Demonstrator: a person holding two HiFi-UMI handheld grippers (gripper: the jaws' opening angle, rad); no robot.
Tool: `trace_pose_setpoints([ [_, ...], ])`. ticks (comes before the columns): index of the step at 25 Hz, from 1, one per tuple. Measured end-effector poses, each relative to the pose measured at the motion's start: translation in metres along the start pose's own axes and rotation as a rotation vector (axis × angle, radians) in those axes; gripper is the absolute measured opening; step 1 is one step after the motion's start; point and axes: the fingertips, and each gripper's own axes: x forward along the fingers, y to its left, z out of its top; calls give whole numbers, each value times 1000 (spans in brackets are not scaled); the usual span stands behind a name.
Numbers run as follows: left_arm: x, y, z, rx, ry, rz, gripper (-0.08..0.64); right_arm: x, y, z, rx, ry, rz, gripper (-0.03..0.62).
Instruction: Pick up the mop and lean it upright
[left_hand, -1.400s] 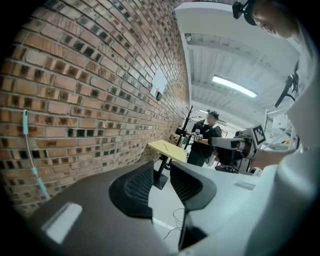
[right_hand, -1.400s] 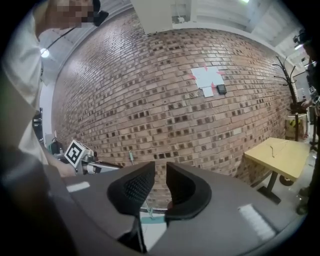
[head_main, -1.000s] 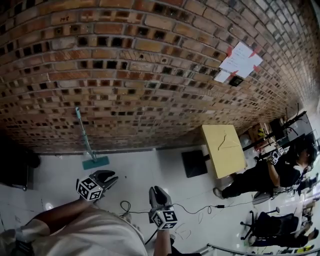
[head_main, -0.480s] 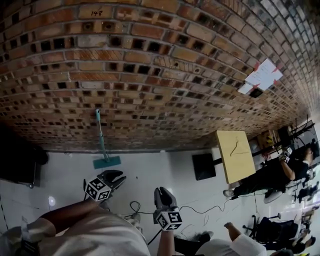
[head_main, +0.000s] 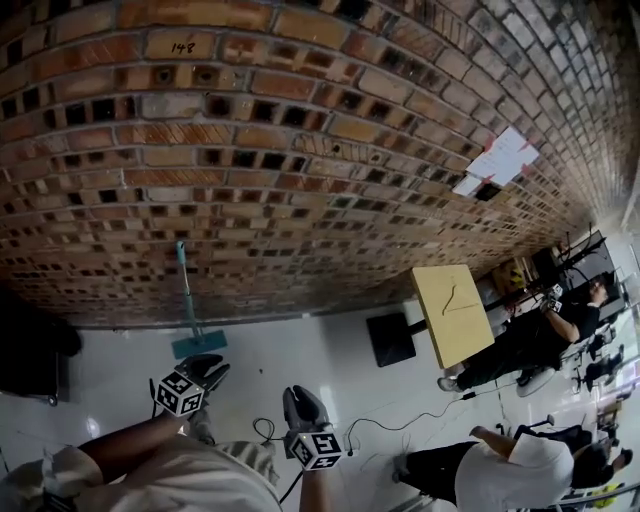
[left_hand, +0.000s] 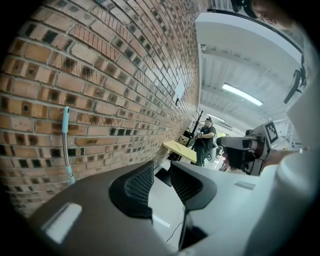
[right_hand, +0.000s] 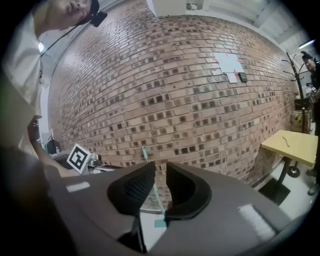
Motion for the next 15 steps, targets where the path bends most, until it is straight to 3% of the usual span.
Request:
trace_pose_setpoints([
  [9, -7, -1, 12, 20, -41, -11, 121, -6, -1, 8, -3, -26, -15, 63],
  [15, -9, 11, 19, -7, -82, 18, 26, -8, -3, 4, -8, -5, 24, 63],
])
